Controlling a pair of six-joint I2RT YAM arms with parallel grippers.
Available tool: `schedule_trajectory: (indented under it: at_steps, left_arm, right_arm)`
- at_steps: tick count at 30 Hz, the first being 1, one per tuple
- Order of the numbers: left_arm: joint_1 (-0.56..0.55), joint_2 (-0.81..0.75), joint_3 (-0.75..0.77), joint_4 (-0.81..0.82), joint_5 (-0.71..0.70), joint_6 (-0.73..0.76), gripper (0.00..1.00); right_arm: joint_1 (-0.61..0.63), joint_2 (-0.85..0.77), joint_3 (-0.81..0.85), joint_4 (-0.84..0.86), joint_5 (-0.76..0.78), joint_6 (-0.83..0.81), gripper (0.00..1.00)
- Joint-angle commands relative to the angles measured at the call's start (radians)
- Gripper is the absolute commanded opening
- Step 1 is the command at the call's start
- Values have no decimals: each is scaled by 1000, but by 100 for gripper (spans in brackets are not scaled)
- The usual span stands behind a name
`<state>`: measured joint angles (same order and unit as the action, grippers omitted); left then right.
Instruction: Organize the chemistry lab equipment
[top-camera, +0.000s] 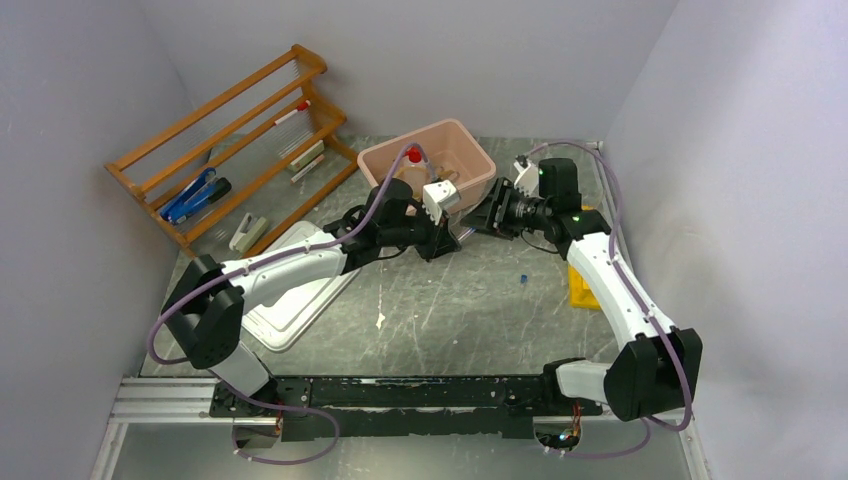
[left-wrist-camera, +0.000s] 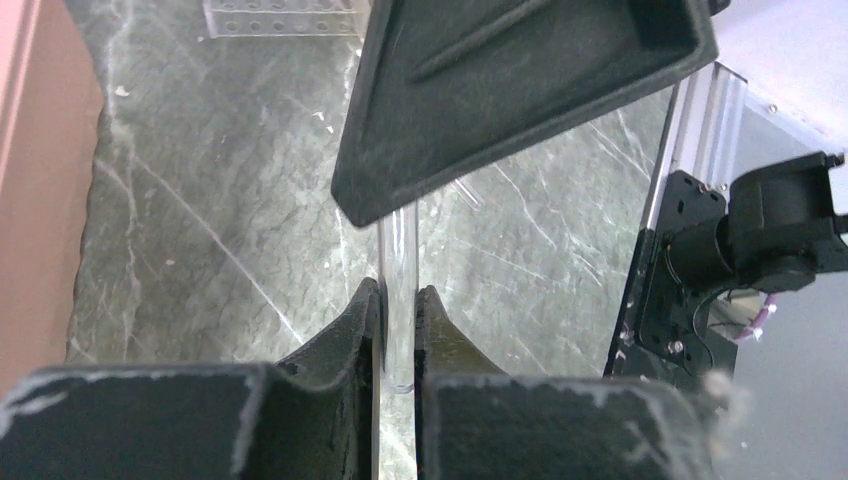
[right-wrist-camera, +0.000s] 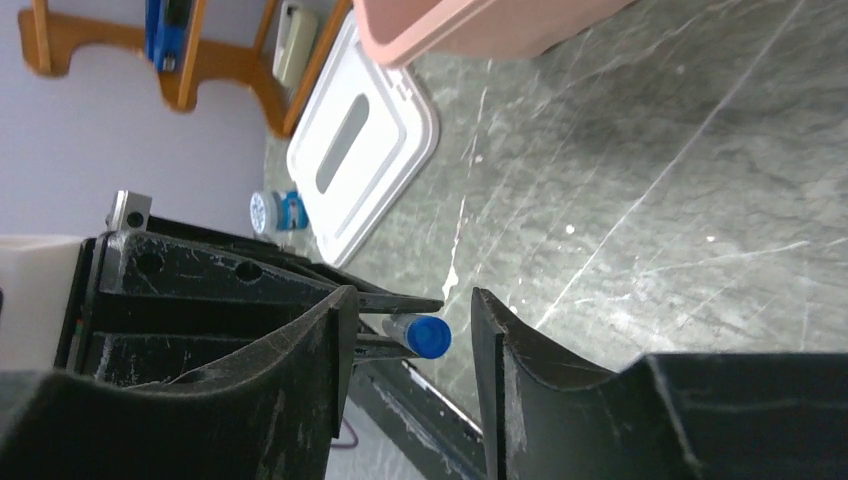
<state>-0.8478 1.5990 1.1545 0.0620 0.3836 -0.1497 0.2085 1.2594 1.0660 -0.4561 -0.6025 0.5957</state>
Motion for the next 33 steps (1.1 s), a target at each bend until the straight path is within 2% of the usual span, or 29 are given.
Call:
schedule_trajectory:
  at_steps: [1, 6, 11, 12, 13, 14, 16, 17, 20, 24, 27, 33]
  left_arm:
    - [-3, -22, -2, 30, 102, 82, 5]
    - [-3, -8, 11, 7, 93, 97, 5]
    - [-2, -8, 21, -15, 70, 101, 5]
    - [-1, -10, 24, -25, 56, 98, 14]
    - [1, -15, 26, -36, 21, 84, 29]
    - [4, -24, 25, -38, -6, 76, 40]
    - [13, -51, 11, -38, -74, 47, 60]
    - [19, -70, 5, -40, -93, 34, 65]
    - [36, -137, -26, -52, -131, -5, 72]
    - [38, -224, -68, -116, -163, -20, 75]
    - [39, -287, -91, -171, -187, -19, 75]
    - [39, -379, -129, -250, -217, 8, 74]
  right_arm:
    - [-10, 9, 8, -47, -128, -56, 44]
    - [-20, -5, -3, -27, -162, -37, 32]
    - [-22, -5, 2, -46, -144, -49, 15]
    - [-23, -6, 11, -52, -126, -53, 13]
    - [-22, -9, 20, -58, -92, -62, 12]
    - [-23, -11, 34, -71, -66, -75, 11]
    - [-29, -15, 56, -102, 48, -102, 10]
    - [-33, -15, 67, -122, 116, -118, 9]
    - [-41, -19, 105, -207, 384, -160, 9]
    - [-55, -33, 136, -274, 750, -191, 9]
    - [-78, -29, 145, -300, 954, -201, 9]
    - [-159, -10, 142, -293, 1075, -194, 9]
